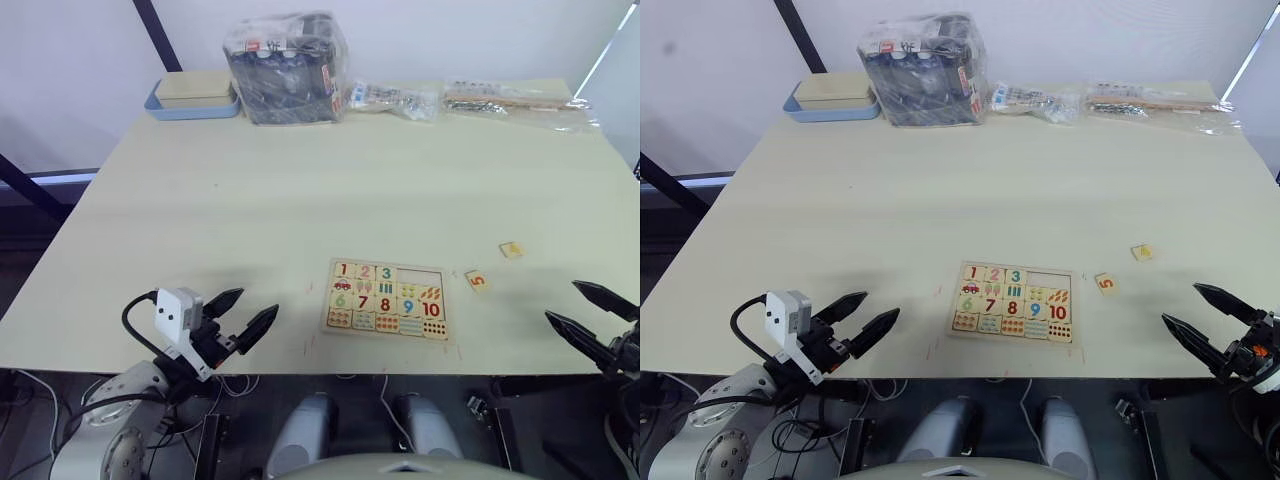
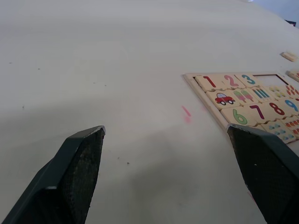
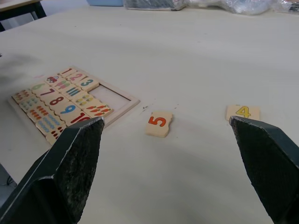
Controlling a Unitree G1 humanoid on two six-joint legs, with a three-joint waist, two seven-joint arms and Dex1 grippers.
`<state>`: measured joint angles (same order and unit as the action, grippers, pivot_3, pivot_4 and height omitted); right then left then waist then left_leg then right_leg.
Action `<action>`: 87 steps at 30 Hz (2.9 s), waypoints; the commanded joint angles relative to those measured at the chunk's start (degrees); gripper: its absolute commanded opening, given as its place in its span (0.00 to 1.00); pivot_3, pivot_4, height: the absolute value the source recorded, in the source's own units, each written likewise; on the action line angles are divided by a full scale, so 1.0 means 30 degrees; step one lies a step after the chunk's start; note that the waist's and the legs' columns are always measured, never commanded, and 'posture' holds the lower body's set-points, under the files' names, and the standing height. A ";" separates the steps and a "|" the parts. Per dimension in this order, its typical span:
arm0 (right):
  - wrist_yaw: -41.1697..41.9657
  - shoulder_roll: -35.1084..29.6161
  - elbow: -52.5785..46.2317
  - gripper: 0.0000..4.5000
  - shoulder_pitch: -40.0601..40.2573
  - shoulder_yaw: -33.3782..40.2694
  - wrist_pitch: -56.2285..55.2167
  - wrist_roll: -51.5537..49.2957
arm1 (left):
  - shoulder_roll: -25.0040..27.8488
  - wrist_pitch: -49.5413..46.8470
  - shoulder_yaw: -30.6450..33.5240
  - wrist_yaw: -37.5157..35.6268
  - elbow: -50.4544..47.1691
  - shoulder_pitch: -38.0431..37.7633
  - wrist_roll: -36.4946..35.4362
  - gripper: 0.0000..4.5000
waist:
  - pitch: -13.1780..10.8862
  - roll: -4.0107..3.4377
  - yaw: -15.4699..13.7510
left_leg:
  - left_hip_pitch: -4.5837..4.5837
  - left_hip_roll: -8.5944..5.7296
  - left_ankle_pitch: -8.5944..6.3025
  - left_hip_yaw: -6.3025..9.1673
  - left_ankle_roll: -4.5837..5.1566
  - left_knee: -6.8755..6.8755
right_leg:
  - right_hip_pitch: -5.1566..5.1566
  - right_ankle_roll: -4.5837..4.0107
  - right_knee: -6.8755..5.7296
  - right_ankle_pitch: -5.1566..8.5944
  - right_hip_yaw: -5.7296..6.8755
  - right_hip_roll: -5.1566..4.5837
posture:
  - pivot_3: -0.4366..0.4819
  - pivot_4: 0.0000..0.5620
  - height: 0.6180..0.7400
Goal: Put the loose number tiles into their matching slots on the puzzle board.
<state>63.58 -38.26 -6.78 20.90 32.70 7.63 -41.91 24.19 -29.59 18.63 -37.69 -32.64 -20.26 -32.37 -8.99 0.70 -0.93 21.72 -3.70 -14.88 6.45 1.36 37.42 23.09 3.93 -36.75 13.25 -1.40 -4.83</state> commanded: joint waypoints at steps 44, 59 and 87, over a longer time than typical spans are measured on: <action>-0.4557 -0.1552 0.9153 1.00 -1.4520 -0.6500 0.4786 0.7964 | 0.4517 0.4706 0.1530 -1.1840 0.5911 0.3912 -0.4867 0.98 | -0.0019 -0.0067 0.0514 | 0.0029 0.0013 -0.0002 -0.0044 0.0002 -0.0045 | 0.0061 0.0044 0.0037 -0.0065 -0.0042 0.0066 | 0.48 0.27 1.00; -1.0682 0.1836 0.4317 1.00 -1.1262 -0.5666 0.6387 0.7980 | 0.5054 0.5480 0.1593 -1.3892 0.7444 0.4294 -0.4413 0.98 | -0.0018 -0.0076 0.0521 | 0.0029 0.0038 -0.0003 -0.0079 0.0006 -0.0056 | 0.0094 0.0029 0.0025 -0.0074 -0.0069 0.0102 | 0.48 0.27 1.00; -1.8296 0.7361 -1.2628 0.32 -0.0973 -0.4740 1.2480 0.4763 | 0.4856 0.6246 0.0656 -1.5243 0.9256 0.5126 -0.3765 1.00 | -0.0001 -0.0056 0.0513 | 0.0029 0.0074 -0.0004 -0.0051 0.0005 -0.0080 | 0.0103 0.0021 0.0022 -0.0065 -0.0059 0.0132 | 0.48 0.27 1.00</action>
<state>10.37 -16.33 -40.68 17.79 18.51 44.68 -27.47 38.10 -11.77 20.15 -82.60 -4.83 -5.18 -43.67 -8.99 0.53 0.61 21.80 -3.48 -14.89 6.30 1.37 37.17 23.41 4.00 -36.69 13.05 -1.57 -4.43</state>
